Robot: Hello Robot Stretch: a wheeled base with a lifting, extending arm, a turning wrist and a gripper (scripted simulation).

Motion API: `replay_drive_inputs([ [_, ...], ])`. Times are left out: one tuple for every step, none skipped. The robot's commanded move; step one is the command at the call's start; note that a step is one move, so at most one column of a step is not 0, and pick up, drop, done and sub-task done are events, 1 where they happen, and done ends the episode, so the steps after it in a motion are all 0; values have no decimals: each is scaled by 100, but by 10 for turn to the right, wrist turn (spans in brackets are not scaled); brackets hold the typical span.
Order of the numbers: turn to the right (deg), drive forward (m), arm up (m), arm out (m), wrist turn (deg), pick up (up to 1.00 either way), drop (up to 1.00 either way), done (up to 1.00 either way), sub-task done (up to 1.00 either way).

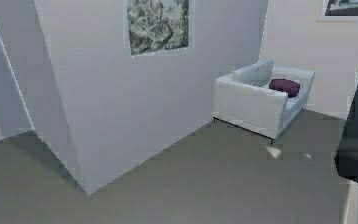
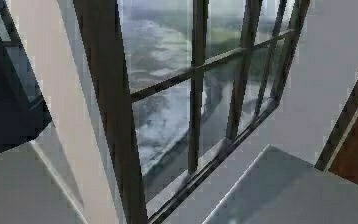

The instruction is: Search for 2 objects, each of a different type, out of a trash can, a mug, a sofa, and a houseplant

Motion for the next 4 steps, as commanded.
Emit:
replay_drive_inputs([
  [0, 75, 0, 0, 0, 0, 0, 0, 0],
  [450, 0, 0, 0, 0, 0, 0, 0, 0],
  [60, 0, 0, 0, 0, 0, 0, 0, 0],
  [0, 5, 0, 0, 0, 0, 0, 0, 0],
])
